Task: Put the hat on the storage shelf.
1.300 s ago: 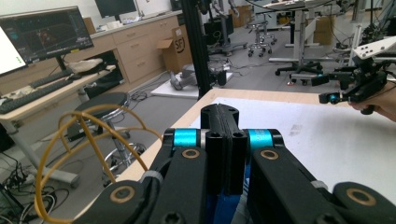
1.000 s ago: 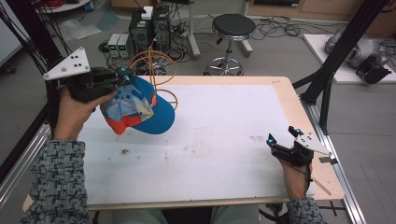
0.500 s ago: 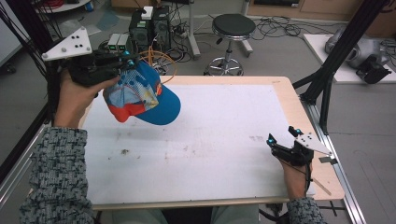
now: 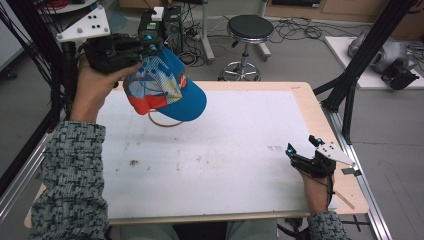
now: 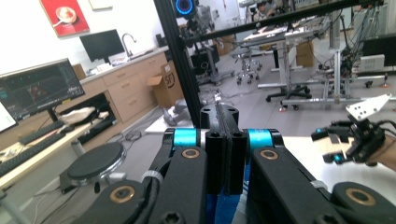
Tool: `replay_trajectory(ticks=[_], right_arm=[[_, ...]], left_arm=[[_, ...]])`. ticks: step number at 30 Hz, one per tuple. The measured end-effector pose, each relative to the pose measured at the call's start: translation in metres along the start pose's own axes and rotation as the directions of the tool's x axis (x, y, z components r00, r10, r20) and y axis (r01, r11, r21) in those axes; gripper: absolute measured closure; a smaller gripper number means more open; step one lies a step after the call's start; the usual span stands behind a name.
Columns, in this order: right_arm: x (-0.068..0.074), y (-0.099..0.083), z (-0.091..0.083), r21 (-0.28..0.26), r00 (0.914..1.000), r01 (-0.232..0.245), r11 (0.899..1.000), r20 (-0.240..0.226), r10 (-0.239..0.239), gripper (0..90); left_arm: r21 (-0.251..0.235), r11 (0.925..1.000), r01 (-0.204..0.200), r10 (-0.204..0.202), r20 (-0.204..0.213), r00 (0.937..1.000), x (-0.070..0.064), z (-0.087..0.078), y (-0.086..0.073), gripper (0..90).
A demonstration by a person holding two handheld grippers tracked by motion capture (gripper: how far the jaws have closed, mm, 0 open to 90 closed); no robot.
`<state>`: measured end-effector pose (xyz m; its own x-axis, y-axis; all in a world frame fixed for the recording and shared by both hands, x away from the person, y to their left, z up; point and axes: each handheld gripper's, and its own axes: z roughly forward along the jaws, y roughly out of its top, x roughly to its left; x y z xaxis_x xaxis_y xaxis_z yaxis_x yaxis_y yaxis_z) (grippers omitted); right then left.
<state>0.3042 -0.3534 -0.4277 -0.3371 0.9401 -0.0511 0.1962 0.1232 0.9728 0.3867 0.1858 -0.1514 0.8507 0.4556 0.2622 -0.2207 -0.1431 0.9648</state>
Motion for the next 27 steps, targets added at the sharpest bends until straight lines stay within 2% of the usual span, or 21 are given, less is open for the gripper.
replay_trajectory(ticks=[4,12,18,27], right_arm=[[0.000,0.000,0.000,0.000,1.0000,-0.008,1.000,-0.001,0.008,14.8],[-0.001,0.000,0.000,0.001,0.9999,-0.011,1.000,-0.003,0.011,14.8],[-0.001,-0.001,0.000,-0.001,1.0000,-0.006,1.000,-0.008,0.006,14.8],[-0.002,-0.001,0.000,-0.001,0.9999,-0.012,1.000,-0.007,0.012,14.7]], left_arm=[[-0.026,0.9996,0.007,-0.007,-0.013,0.9999,0.007,0.009,0.002,89.3],[-0.030,0.9995,0.002,-0.003,-0.046,0.9990,0.022,0.022,0.003,89.3],[-0.026,0.9996,0.008,-0.010,-0.079,0.9968,0.039,0.029,0.000,89.3],[0.029,0.9996,-0.001,0.004,-0.119,0.9929,0.055,0.043,-0.008,89.3]])
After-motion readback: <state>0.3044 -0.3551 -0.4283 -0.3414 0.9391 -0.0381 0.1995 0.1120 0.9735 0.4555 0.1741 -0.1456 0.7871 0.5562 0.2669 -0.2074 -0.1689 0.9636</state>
